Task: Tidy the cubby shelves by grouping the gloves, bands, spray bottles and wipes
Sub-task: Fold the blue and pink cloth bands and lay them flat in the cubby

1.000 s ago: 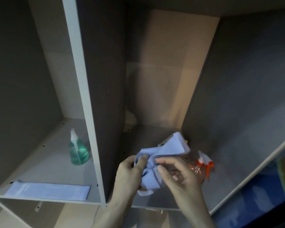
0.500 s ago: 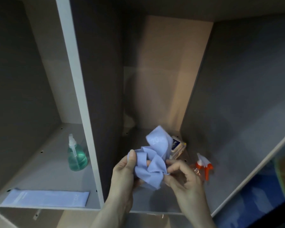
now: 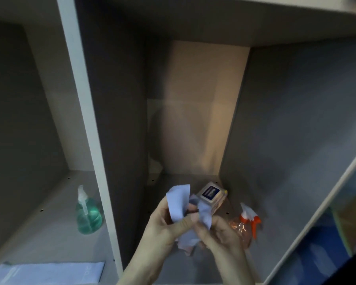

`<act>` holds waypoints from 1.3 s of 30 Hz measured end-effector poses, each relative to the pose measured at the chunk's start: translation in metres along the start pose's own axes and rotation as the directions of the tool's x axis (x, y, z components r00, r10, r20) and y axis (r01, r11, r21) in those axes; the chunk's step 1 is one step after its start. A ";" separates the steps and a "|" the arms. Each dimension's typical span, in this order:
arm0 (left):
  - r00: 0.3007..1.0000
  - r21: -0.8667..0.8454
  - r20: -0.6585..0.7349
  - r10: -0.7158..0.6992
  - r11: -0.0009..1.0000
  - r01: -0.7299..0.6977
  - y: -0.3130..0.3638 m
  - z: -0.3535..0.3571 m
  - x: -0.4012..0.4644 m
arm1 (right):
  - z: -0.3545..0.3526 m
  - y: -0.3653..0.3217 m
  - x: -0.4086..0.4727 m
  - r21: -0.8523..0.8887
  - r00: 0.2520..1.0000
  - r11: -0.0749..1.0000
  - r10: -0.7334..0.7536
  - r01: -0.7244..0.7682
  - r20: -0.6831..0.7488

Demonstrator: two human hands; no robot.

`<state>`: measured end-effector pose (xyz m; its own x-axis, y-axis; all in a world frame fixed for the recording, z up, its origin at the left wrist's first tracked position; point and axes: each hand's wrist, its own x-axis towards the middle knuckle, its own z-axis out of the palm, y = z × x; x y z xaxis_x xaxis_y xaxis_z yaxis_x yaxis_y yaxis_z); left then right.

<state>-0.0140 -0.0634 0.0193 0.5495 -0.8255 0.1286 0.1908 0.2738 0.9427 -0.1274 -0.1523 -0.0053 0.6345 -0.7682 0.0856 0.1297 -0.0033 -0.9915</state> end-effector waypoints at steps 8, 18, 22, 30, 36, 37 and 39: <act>0.967 0.291 -0.209 0.149 0.953 -0.084 -0.013 0.011 0.007 | 0.010 -0.007 0.019 0.272 0.982 0.962 0.080 -0.031 -0.170; 0.947 -0.185 -0.305 -0.104 0.982 0.048 0.005 0.014 0.031 | 0.019 -0.026 0.021 0.472 0.965 0.882 0.119 0.005 -0.233; 0.951 -0.156 -0.305 -0.047 0.988 -0.002 0.007 0.021 0.030 | 0.018 -0.031 0.023 0.300 0.959 0.949 -0.011 0.100 -0.284; 0.989 0.078 -0.148 0.000 0.997 0.012 0.010 0.012 0.026 | 0.013 -0.016 0.019 -0.142 0.998 0.990 -0.015 0.005 -0.068; 0.971 0.196 -0.237 0.033 0.980 0.015 0.012 0.005 0.026 | 0.017 -0.025 0.011 -0.120 0.991 0.987 -0.091 0.103 0.099; 0.967 0.218 -0.252 0.034 0.976 0.023 0.011 0.003 0.027 | 0.016 -0.028 0.010 -0.085 0.992 0.991 -0.094 0.102 0.089; 0.961 0.353 -0.262 0.089 0.935 0.009 0.010 -0.001 0.027 | 0.013 -0.032 0.014 -0.004 0.986 0.998 -0.058 0.060 0.153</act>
<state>0.0038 -0.0818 0.0320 0.7585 -0.6392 0.1271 -0.1038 0.0740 0.9918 -0.1129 -0.1542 0.0291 0.7349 -0.6596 0.1573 0.1641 -0.0521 -0.9851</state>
